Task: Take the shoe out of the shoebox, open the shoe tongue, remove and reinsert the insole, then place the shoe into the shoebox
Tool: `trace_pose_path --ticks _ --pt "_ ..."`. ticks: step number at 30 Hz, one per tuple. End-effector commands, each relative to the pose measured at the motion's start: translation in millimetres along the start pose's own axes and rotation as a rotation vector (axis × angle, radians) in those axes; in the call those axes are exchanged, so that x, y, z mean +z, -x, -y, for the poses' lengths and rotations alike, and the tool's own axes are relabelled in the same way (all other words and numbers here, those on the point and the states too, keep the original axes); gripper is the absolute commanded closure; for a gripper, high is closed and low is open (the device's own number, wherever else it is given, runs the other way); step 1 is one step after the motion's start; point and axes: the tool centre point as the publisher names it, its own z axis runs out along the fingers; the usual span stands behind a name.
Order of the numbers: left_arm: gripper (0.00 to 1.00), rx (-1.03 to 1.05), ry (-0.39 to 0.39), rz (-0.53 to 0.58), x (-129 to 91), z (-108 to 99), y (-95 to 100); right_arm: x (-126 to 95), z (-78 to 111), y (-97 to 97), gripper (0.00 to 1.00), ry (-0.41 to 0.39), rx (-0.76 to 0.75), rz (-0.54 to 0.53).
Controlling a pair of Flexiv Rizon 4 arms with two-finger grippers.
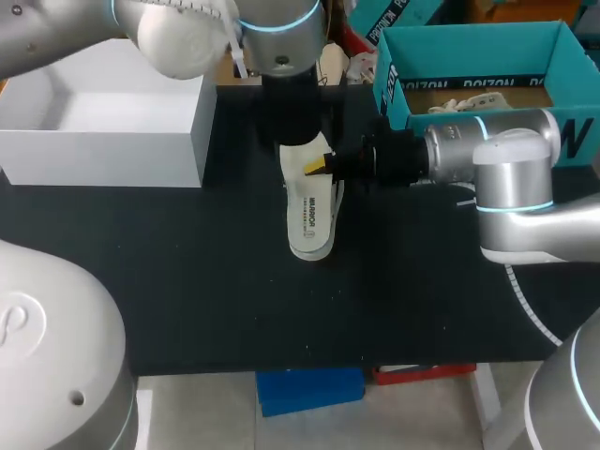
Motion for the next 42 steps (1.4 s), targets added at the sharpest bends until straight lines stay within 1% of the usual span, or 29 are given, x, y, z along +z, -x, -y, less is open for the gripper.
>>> trace_pose_path --ticks 1,4,8,10,11,12,14,15,17,20,21,23,24,27,42 --pt "0.00 -0.011 0.048 -0.002 -7 39 -7.6 1 0.4 0.1 1.00 0.002 0.000 0.002" --pt "0.00 -0.015 0.045 -0.006 -7 59 -8.4 1 0.4 0.1 1.00 0.002 0.000 0.002" --pt "0.00 -0.025 0.026 0.001 1 81 -9.7 1 0.4 0.1 1.00 0.002 0.000 0.002" --pt "0.00 -0.018 0.000 0.029 5 91 -9.7 1 0.4 0.1 1.00 0.002 0.000 0.002" --pt "0.00 -0.018 -0.005 0.033 7 94 -9.8 1 0.4 0.1 1.00 0.002 0.000 0.002" --pt "0.00 -0.021 -0.011 0.066 8 98 -9.9 1 0.4 0.1 1.00 0.002 0.000 0.002" --pt "0.00 -0.028 -0.017 0.094 9 103 -11.4 1 0.4 0.1 1.00 0.002 0.000 0.002" --pt "0.00 -0.031 -0.012 0.153 9 105 -12.7 1 0.4 0.1 1.00 0.002 0.000 0.002" --pt "0.00 -0.035 0.005 0.221 7 107 -15.0 1 0.4 0.1 1.00 0.002 0.000 0.002" --pt "0.00 -0.052 0.036 0.372 2 106 -20.6 1 0.4 0.1 1.00 0.002 0.000 0.002" --pt "0.00 -0.058 0.033 0.445 1 106 -22.9 1 0.4 0.1 1.00 0.002 0.000 0.002" --pt "0.00 -0.059 0.064 0.547 -1 104 -28.2 1 0.4 0.1 1.00 0.002 0.000 0.002" --pt "0.00 -0.064 0.074 0.642 -2 102 -32.9 1 0.4 0.1 1.00 0.002 0.000 0.002" --pt "0.00 -0.093 0.084 0.814 1 100 -45.1 1 0.4 0.1 1.00 0.002 0.000 0.002" --pt "0.00 -0.093 0.084 0.814 1 100 -45.1 1 0.4 0.1 1.00 0.002 0.000 0.002"
